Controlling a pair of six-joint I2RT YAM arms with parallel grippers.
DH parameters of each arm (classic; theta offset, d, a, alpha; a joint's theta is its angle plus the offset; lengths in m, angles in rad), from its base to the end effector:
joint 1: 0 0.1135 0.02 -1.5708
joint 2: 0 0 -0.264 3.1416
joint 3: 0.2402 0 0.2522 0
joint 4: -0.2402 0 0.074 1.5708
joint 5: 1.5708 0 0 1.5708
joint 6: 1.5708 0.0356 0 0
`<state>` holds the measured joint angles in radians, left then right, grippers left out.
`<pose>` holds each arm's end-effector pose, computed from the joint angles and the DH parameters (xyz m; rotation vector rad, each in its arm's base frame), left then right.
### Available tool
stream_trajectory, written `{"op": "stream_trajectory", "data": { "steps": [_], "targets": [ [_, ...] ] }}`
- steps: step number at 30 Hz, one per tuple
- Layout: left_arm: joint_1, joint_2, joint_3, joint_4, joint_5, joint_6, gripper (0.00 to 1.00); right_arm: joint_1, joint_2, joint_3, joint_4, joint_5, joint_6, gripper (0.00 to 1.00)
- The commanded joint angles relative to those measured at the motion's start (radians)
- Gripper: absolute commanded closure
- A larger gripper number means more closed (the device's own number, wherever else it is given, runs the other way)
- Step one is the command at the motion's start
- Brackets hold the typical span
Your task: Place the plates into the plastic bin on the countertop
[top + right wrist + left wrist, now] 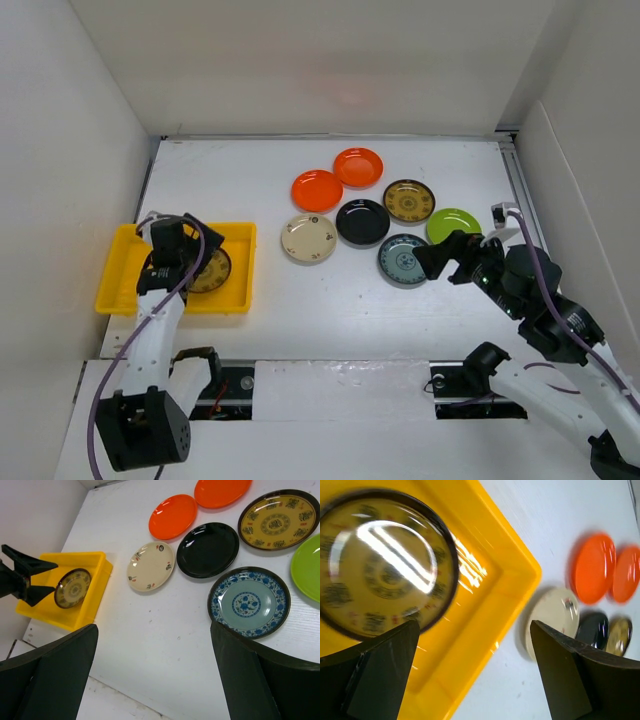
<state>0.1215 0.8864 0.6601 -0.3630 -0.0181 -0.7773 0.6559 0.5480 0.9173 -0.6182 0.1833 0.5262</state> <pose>0.1949 0.0244 0.2606 -0.9574 1.9607 -0.3568 0.0888 0.0602 0.3686 0.0121 1.8671 0.6649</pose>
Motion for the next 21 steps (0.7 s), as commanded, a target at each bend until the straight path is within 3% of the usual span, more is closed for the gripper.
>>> {"op": "stream_trajectory", "data": {
  "steps": [1, 3, 4, 7, 14, 21],
  "targets": [
    [-0.078, 0.046, -0.02, 0.142, 0.233, 0.093, 0.08, 0.002, -0.008, -0.012, 0.071, 0.001, -0.015, 0.0],
    [-0.223, 0.122, 0.059, 0.142, 0.144, 0.084, 0.01, 0.002, -0.008, -0.021, 0.08, 0.001, -0.015, 0.0],
    [-0.407, 0.153, 0.096, 0.127, 0.036, 0.07, 0.01, 0.002, 0.001, -0.021, 0.09, 0.001, -0.015, 0.0],
    [-0.654, 0.297, 0.229, 0.118, -0.08, -0.006, 0.01, 0.002, 0.012, -0.021, 0.09, 0.013, -0.006, 0.0],
    [-0.724, 0.497, 0.21, 0.241, -0.115, -0.208, 0.01, 0.002, 0.003, -0.031, 0.09, 0.013, 0.005, 0.0],
    [-0.724, 0.506, 0.058, 0.345, -0.198, -0.41, 0.01, 0.002, 0.003, -0.031, 0.093, 0.002, 0.005, 0.0]
  ]
}}
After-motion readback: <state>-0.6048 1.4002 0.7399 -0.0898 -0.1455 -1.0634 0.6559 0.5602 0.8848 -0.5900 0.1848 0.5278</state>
